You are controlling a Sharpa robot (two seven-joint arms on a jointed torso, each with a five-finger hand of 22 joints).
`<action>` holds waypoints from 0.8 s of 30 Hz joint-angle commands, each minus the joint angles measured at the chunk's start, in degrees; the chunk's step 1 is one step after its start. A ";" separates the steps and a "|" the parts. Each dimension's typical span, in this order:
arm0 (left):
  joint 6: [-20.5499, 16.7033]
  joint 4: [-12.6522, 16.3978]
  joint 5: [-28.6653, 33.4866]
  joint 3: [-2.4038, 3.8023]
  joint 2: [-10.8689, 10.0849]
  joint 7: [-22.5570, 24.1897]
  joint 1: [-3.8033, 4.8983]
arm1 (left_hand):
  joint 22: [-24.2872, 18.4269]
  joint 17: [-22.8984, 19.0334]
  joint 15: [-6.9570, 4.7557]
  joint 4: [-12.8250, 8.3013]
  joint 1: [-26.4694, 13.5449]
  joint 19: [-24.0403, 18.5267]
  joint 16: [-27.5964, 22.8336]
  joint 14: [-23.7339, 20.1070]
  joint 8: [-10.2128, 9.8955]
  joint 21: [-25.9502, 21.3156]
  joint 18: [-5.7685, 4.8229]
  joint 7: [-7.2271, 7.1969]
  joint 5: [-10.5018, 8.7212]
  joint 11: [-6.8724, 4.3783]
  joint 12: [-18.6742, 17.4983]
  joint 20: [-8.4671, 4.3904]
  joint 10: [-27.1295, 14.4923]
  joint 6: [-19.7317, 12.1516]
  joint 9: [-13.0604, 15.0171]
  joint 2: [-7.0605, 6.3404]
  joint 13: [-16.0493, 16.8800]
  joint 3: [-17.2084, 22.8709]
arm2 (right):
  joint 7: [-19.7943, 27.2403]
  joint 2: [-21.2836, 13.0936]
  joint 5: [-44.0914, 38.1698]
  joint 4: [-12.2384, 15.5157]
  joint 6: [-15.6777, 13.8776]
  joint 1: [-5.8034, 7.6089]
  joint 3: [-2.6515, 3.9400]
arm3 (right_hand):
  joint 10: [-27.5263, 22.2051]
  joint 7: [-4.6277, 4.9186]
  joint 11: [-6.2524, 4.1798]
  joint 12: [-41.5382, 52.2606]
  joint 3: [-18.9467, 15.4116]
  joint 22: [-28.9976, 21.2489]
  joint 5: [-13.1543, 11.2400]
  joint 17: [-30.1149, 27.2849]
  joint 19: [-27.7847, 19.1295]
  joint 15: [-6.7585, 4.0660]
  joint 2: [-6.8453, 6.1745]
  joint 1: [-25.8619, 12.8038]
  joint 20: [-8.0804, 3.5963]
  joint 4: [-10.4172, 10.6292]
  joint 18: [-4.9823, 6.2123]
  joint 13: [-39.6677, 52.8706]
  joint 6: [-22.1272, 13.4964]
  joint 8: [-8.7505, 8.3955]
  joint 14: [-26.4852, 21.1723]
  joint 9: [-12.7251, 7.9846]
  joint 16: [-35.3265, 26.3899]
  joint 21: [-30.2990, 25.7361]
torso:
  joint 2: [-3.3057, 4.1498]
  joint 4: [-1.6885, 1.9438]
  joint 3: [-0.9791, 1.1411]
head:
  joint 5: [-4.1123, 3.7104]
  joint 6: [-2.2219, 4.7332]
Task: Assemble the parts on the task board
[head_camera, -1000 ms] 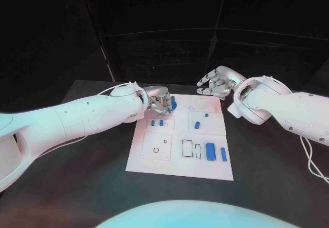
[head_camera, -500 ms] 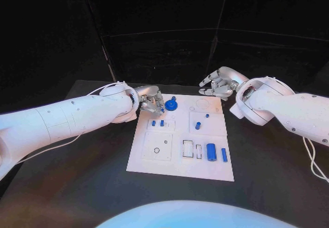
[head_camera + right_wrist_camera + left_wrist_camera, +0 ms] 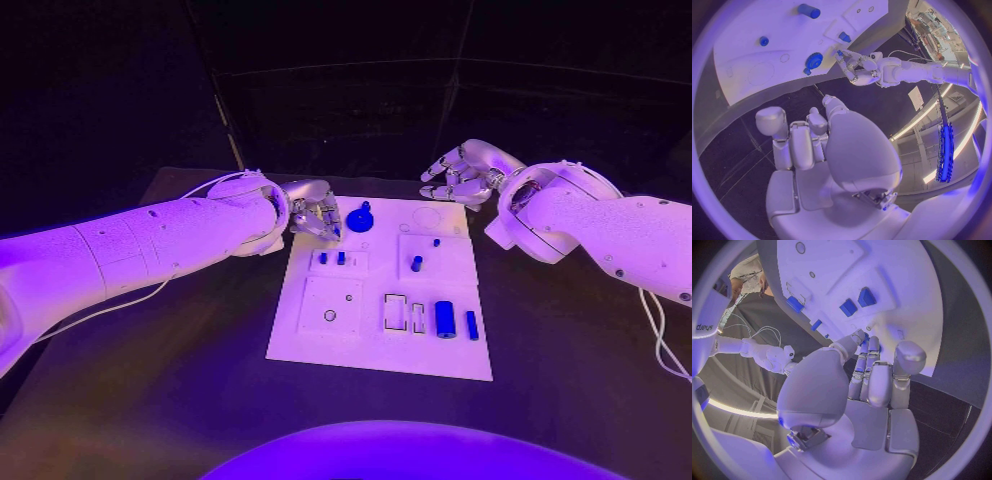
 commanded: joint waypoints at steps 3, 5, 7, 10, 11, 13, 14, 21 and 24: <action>1.39 -0.63 -1.79 0.06 0.48 -1.47 0.11 | -0.05 -0.19 -0.30 0.29 -0.45 -0.04 -0.22 0.23 -0.35 -0.20 -0.57 -0.29 -0.32 0.06 -0.14 -0.41 0.38 0.24 -0.01 0.06 -0.02 0.09 | 0.20 0.09 -0.21 0.04 0.21 0.09 0.04 | -0.27 -0.02 0.04 0.27 0.04 0.07 0.36 0.05 0.24 -0.30 -0.05 0.48 -0.03 0.16 0.86 0.04 -0.23 0.20 2.20 -0.05 -0.11 -0.28 | 0.02 0.08 -0.01 | -0.12 -0.04; 1.54 -0.91 -1.94 0.05 0.67 -1.58 0.10 | -0.05 -0.21 -0.31 0.27 -0.43 -0.04 -0.23 0.22 -0.37 -0.21 -0.56 -0.29 -0.32 0.06 -0.17 -0.41 0.37 0.22 -0.02 0.05 -0.03 0.10 | 0.20 0.11 -0.21 0.03 0.21 0.09 0.04 | -0.27 -0.02 0.04 0.27 0.04 0.07 0.36 0.05 0.24 -0.30 -0.05 0.48 -0.03 0.16 0.86 0.04 -0.23 0.20 2.20 -0.05 -0.11 -0.28 | 0.03 0.07 0.00 | -0.09 -0.03; 1.74 -1.16 -2.03 0.05 0.85 -1.66 0.10 | -0.05 -0.23 -0.31 0.27 -0.43 -0.04 -0.23 0.21 -0.38 -0.21 -0.56 -0.30 -0.32 0.06 -0.19 -0.42 0.37 0.22 -0.02 0.05 -0.03 0.10 | 0.20 0.13 -0.21 0.04 0.20 0.09 0.04 | -0.27 -0.02 0.04 0.27 0.04 0.07 0.36 0.05 0.24 -0.30 -0.05 0.48 -0.03 0.16 0.86 0.04 -0.23 0.20 2.20 -0.05 -0.11 -0.28 | 0.01 0.01 0.02 | -0.07 -0.05; 2.07 -1.54 -2.11 0.04 1.17 -1.76 0.09 | -0.05 -0.23 -0.31 0.27 -0.43 -0.04 -0.23 0.21 -0.38 -0.21 -0.56 -0.30 -0.32 0.06 -0.19 -0.42 0.37 0.22 -0.02 0.05 -0.03 0.10 | 0.20 0.13 -0.21 0.04 0.21 0.09 0.04 | -0.27 -0.02 0.04 0.27 0.04 0.07 0.36 0.05 0.24 -0.30 -0.05 0.48 -0.03 0.16 0.86 0.04 -0.23 0.20 2.20 -0.05 -0.11 -0.28 | 0.00 0.01 0.00 | -0.05 -0.07; 2.15 -1.63 -2.13 0.04 1.25 -1.78 0.09 | -0.05 -0.23 -0.31 0.27 -0.43 -0.04 -0.23 0.21 -0.38 -0.21 -0.56 -0.30 -0.32 0.06 -0.19 -0.42 0.37 0.22 -0.02 0.05 -0.03 0.10 | 0.20 0.14 -0.21 0.05 0.21 0.09 0.04 | -0.27 -0.02 0.04 0.27 0.04 0.07 0.36 0.05 0.24 -0.30 -0.05 0.48 -0.03 0.16 0.86 0.04 -0.23 0.20 2.20 -0.05 -0.11 -0.28 | 0.01 0.04 0.00 | -0.06 -0.06; 2.31 -1.80 -2.15 0.03 1.43 -1.81 0.08 | -0.05 -0.23 -0.31 0.27 -0.43 -0.04 -0.23 0.21 -0.38 -0.21 -0.56 -0.30 -0.32 0.06 -0.19 -0.42 0.37 0.22 -0.02 0.05 -0.03 0.10 | 0.21 0.16 -0.21 0.05 0.21 0.09 0.04 | -0.27 -0.02 0.04 0.27 0.04 0.07 0.36 0.05 0.24 -0.30 -0.05 0.48 -0.03 0.16 0.86 0.04 -0.23 0.20 2.20 -0.05 -0.11 -0.28 | 0.01 0.04 0.01 | -0.09 -0.08; 2.37 -1.85 -2.16 0.03 1.49 -1.81 0.08 | -0.10 -0.28 -0.31 0.26 -0.43 -0.07 -0.26 0.19 -0.42 -0.29 -0.55 -0.30 -0.31 0.05 -0.23 -0.42 0.36 0.20 -0.03 0.02 -0.03 0.10 | 0.21 0.17 -0.21 0.05 0.21 0.09 0.04 | -0.27 -0.02 0.04 0.27 0.04 0.07 0.36 0.05 0.24 -0.30 -0.05 0.48 -0.03 0.16 0.86 0.04 -0.23 0.20 2.20 -0.05 -0.11 -0.28 | 0.01 0.04 0.00 | -0.10 -0.08; 2.81 -2.05 -2.18 0.01 1.84 -1.78 0.06 | -0.13 -0.31 -0.32 0.25 -0.42 -0.09 -0.27 0.18 -0.44 -0.33 -0.54 -0.31 -0.31 0.05 -0.25 -0.42 0.36 0.18 -0.03 0.00 -0.03 0.09 | 0.21 0.19 -0.21 0.04 0.20 0.09 0.04 | -0.27 -0.02 0.04 0.27 0.04 0.07 0.36 0.05 0.24 -0.30 -0.05 0.48 -0.03 0.16 0.86 0.04 -0.23 0.20 2.20 -0.05 -0.11 -0.28 | 0.00 0.07 0.01 | -0.13 -0.16; 3.01 -2.08 -2.18 0.01 1.93 -1.84 0.05 | -0.13 -0.31 -0.32 0.25 -0.42 -0.09 -0.27 0.18 -0.44 -0.33 -0.54 -0.31 -0.31 0.05 -0.25 -0.42 0.36 0.18 -0.03 0.00 -0.03 0.09 | 0.21 0.19 -0.21 0.04 0.20 0.09 0.04 | -0.27 -0.02 0.04 0.27 0.04 0.07 0.36 0.05 0.24 -0.30 -0.05 0.48 -0.03 0.16 0.86 0.04 -0.23 0.20 2.20 -0.05 -0.11 -0.28 | 0.00 0.07 0.00 | -0.14 -0.17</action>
